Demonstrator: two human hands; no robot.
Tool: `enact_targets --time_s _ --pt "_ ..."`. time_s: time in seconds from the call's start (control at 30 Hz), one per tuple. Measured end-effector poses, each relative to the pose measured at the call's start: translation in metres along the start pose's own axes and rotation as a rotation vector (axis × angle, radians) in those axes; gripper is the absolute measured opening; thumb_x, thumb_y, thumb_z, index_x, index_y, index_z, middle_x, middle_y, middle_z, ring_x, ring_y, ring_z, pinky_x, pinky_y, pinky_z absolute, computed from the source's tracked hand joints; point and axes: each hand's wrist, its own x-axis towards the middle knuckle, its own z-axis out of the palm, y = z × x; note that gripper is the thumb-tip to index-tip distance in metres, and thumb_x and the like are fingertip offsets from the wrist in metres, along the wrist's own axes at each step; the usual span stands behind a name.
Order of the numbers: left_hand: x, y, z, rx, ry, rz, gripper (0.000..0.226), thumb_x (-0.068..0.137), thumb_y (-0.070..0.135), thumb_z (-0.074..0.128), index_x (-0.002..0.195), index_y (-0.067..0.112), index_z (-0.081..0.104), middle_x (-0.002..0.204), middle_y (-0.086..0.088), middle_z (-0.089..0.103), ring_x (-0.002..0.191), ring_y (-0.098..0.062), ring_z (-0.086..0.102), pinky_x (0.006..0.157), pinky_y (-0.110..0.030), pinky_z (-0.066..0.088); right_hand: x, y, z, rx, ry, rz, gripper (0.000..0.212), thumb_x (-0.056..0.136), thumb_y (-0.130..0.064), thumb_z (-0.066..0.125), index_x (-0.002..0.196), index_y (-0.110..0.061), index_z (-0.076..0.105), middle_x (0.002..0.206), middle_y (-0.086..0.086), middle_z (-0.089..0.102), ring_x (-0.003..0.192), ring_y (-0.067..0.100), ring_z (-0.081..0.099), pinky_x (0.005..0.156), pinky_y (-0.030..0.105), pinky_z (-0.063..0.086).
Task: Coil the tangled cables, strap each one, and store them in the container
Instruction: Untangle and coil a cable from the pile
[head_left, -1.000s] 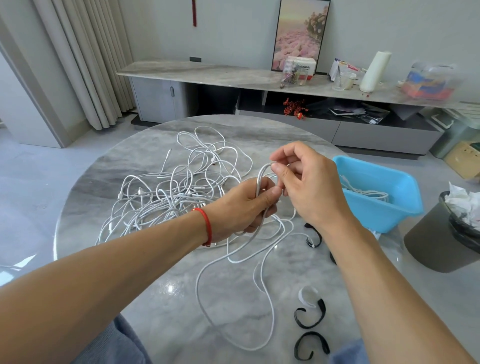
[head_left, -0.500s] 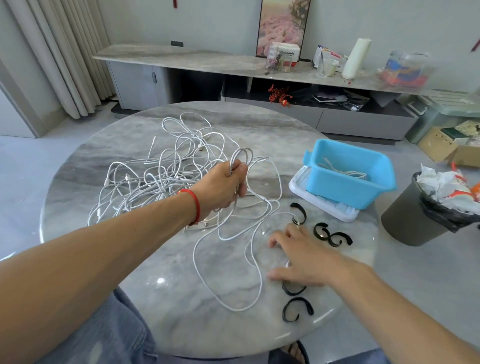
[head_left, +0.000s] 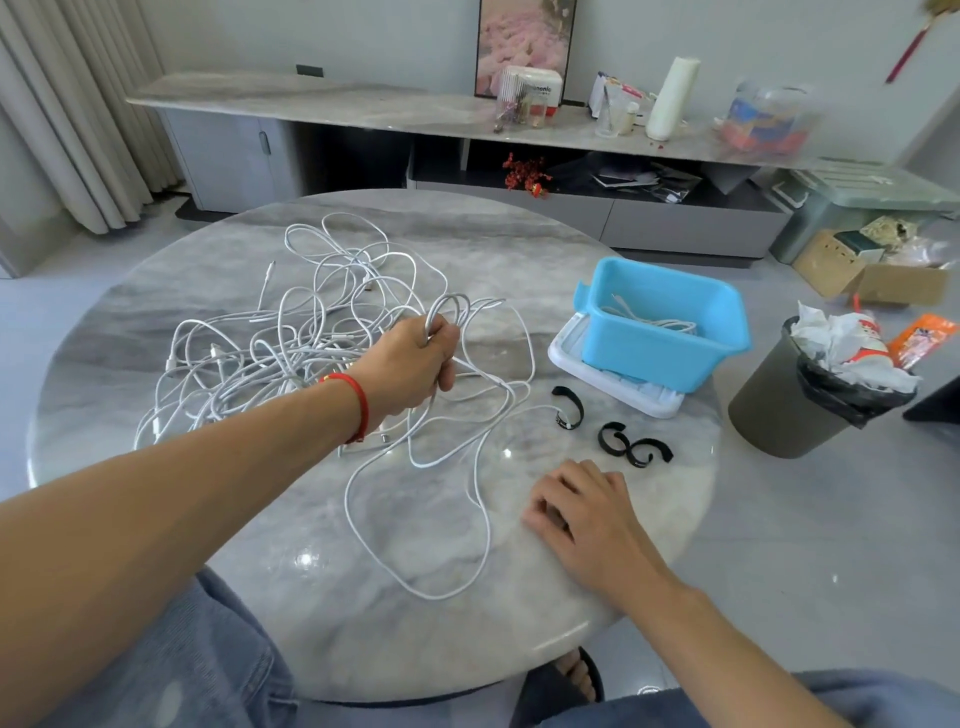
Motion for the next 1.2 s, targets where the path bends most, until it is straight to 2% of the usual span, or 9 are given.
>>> enact_targets --time_s 0.33,0.57,0.73,0.8,0.9,0.97,1.03,1.13,1.2 --pt "0.0 -0.001 0.001 -0.022 0.0 -0.037 0.033 0.104 0.034 0.041 0.075 0.019 0.047 0.063 0.0 0.063 0.044 -0.018 0.039 0.044 -0.021 0.025 0.028 0.052 -0.006 -0.148 0.178 0.346 0.021 0.096 -0.029 0.07 0.085 -0.013 0.064 0.087 0.002 0.065 0.091 0.03 0.061 0.088 0.048 0.038" --pt "0.0 0.002 -0.002 0.013 0.032 -0.068 0.036 0.105 0.033 0.039 0.073 0.018 0.048 0.068 -0.009 0.064 0.042 -0.017 0.037 0.041 -0.019 0.024 0.036 0.033 -0.007 -0.211 0.329 0.178 0.007 0.089 -0.011 0.074 0.09 -0.015 0.068 0.088 -0.001 0.065 0.088 0.027 0.064 0.092 0.045 0.041" --pt "-0.002 0.017 -0.003 -0.256 -0.006 -0.103 0.034 0.106 0.025 0.04 0.074 0.018 0.046 0.059 -0.001 0.052 0.048 -0.017 0.037 0.046 -0.027 0.028 0.061 -0.029 -0.023 0.212 0.371 0.013 0.012 0.097 -0.021 0.06 0.105 -0.017 0.069 0.103 -0.006 0.067 0.1 0.018 0.062 0.092 0.037 0.044" --pt "-0.001 0.024 -0.006 -0.459 -0.02 -0.138 0.033 0.106 0.022 0.04 0.073 0.02 0.044 0.055 0.003 0.042 0.052 -0.015 0.035 0.049 -0.028 0.033 0.073 -0.056 -0.029 0.416 0.306 0.035 0.019 0.099 -0.026 0.059 0.115 -0.019 0.067 0.106 -0.01 0.068 0.104 0.009 0.062 0.094 0.027 0.044" --pt "0.0 0.031 -0.018 -0.709 -0.016 -0.188 0.033 0.108 0.03 0.039 0.076 0.021 0.044 0.052 0.004 0.035 0.054 -0.015 0.043 0.057 -0.031 0.042 0.085 -0.091 -0.03 0.763 0.006 0.237 0.031 0.1 -0.033 0.063 0.13 -0.026 0.057 0.105 -0.013 0.072 0.102 0.0 0.065 0.088 0.017 0.049" --pt "0.0 0.031 -0.026 -0.858 -0.001 -0.208 0.036 0.108 0.033 0.038 0.075 0.02 0.043 0.052 0.004 0.031 0.052 -0.016 0.045 0.06 -0.033 0.045 0.092 -0.111 -0.026 1.04 -0.153 0.363 0.03 0.1 -0.031 0.064 0.127 -0.021 0.054 0.102 -0.005 0.077 0.098 0.007 0.072 0.089 0.024 0.052" --pt "0.001 0.03 -0.033 -0.989 0.047 -0.211 0.04 0.109 0.034 0.036 0.072 0.02 0.039 0.052 0.004 0.026 0.044 -0.013 0.034 0.049 -0.025 0.042 0.097 -0.125 -0.024 1.191 -0.219 0.434 0.019 0.103 -0.026 0.061 0.114 -0.011 0.058 0.093 0.003 0.078 0.091 0.02 0.075 0.093 0.038 0.054" --pt "-0.001 0.025 -0.048 -0.897 0.18 -0.179 0.039 0.109 0.03 0.032 0.071 0.024 0.031 0.053 0.006 0.019 0.042 -0.009 0.014 0.038 -0.018 0.016 0.1 -0.137 -0.028 1.232 -0.242 0.481 0.018 0.106 -0.02 0.053 0.096 -0.008 0.061 0.071 0.008 0.062 0.068 0.024 0.069 0.088 0.051 0.061" --pt "-0.003 0.022 -0.052 -0.736 0.235 -0.172 0.033 0.107 0.028 0.033 0.074 0.025 0.03 0.054 0.006 0.021 0.042 -0.009 0.014 0.038 -0.017 0.014 0.1 -0.135 -0.043 0.893 -0.243 0.361 0.025 0.107 -0.027 0.048 0.095 -0.013 0.065 0.064 0.001 0.059 0.058 0.017 0.064 0.072 0.041 0.061"
